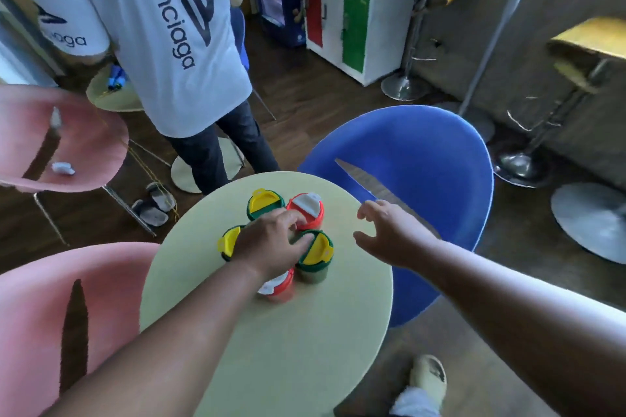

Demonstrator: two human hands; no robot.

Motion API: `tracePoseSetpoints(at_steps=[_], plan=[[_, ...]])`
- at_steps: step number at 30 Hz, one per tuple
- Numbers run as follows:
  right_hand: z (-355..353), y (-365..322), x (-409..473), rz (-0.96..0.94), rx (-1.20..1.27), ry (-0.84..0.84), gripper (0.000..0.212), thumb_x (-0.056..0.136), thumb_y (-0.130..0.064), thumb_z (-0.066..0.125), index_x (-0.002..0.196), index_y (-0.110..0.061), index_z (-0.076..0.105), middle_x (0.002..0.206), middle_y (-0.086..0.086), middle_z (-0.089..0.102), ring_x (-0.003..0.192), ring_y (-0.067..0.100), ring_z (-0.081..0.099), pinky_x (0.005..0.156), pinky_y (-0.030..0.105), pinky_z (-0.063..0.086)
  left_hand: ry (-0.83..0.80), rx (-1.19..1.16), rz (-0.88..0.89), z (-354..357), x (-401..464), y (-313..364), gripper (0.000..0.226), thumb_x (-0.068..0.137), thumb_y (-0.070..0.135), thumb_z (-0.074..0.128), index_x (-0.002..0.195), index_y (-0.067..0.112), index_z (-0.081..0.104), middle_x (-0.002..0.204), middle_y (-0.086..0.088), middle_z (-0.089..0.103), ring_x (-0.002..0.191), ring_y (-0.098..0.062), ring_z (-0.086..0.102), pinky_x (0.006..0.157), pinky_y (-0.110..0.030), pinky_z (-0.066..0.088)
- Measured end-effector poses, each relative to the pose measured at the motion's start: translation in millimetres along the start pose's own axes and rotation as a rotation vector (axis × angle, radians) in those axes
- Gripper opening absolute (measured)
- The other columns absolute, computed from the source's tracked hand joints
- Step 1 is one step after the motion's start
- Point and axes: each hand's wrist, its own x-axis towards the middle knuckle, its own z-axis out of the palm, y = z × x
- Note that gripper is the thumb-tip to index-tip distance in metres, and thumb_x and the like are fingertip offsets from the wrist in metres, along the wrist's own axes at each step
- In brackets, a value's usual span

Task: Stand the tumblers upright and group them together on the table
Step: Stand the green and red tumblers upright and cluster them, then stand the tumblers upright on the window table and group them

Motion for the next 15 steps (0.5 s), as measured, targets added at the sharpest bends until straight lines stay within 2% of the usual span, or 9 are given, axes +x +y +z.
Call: tracePoseSetpoints(at_steps=[3,5,8,11,12,15], plan=[[-19.6,25.9,-27.2,0.075,0.009,0.058,0.032,0.088,-0.036,0.061,0.115,-0.019,0.059,0.114,-0.001,0.061,0.105,0.024,0.057,0.082,0.035,0.05,-0.053,0.011,0.108,5.1,14.0,38.5,0.027,0.082,0.05,0.067,0.101,0.03,0.066,0.091,0.014,0.062,0.089,-0.011,0.06,0.074,-0.03,0.052],[-34.0,47.4,-46.9,0.125,0.032,0.104,0.027,0.086,-0.035,0.06,0.108,-0.02,0.058,0.105,-0.004,0.058,0.096,0.024,0.057,0.08,0.037,0.052,-0.098,0.04,0.165,11.4,22.8,70.2,0.031,0.081,0.055,0.064,0.103,0.033,0.065,0.093,0.014,0.062,0.092,-0.012,0.059,0.079,-0.03,0.05],[-59.1,83.0,-81.8,0.201,0.033,0.143,0.023,0.085,-0.038,0.058,0.1,-0.022,0.057,0.094,-0.007,0.053,0.09,0.026,0.059,0.076,0.037,0.052,-0.144,0.074,0.224,24.4,32.1,125.2,0.028,0.084,0.053,0.062,0.105,0.035,0.063,0.097,0.014,0.062,0.091,-0.011,0.06,0.078,-0.028,0.046],[-87.4,129.6,-124.7,0.269,0.048,0.166,0.049,0.076,-0.061,0.047,0.1,-0.02,0.059,0.099,0.0,0.062,0.092,0.028,0.062,0.08,0.038,0.054,-0.185,0.07,0.315,47.6,38.4,189.9,0.028,0.084,0.053,0.062,0.106,0.036,0.063,0.095,0.015,0.06,0.09,-0.009,0.059,0.073,-0.027,0.047],[-96.5,149.0,-141.0,0.296,0.052,0.18,0.05,0.076,-0.062,0.048,0.101,-0.02,0.06,0.1,0.001,0.062,0.092,0.027,0.062,0.081,0.037,0.053,-0.209,0.081,0.358,58.3,40.4,214.5,0.028,0.084,0.054,0.062,0.106,0.036,0.063,0.095,0.015,0.06,0.09,-0.008,0.059,0.072,-0.027,0.047],[-123.3,216.9,-197.6,0.391,0.033,0.253,0.03,0.088,-0.043,0.061,0.107,-0.021,0.061,0.104,0.001,0.063,0.096,0.025,0.062,0.083,0.033,0.051,-0.263,0.089,0.489,96.0,43.8,300.4,0.032,0.081,0.061,0.059,0.104,0.038,0.062,0.092,0.015,0.06,0.089,-0.006,0.059,0.074,-0.029,0.049]])
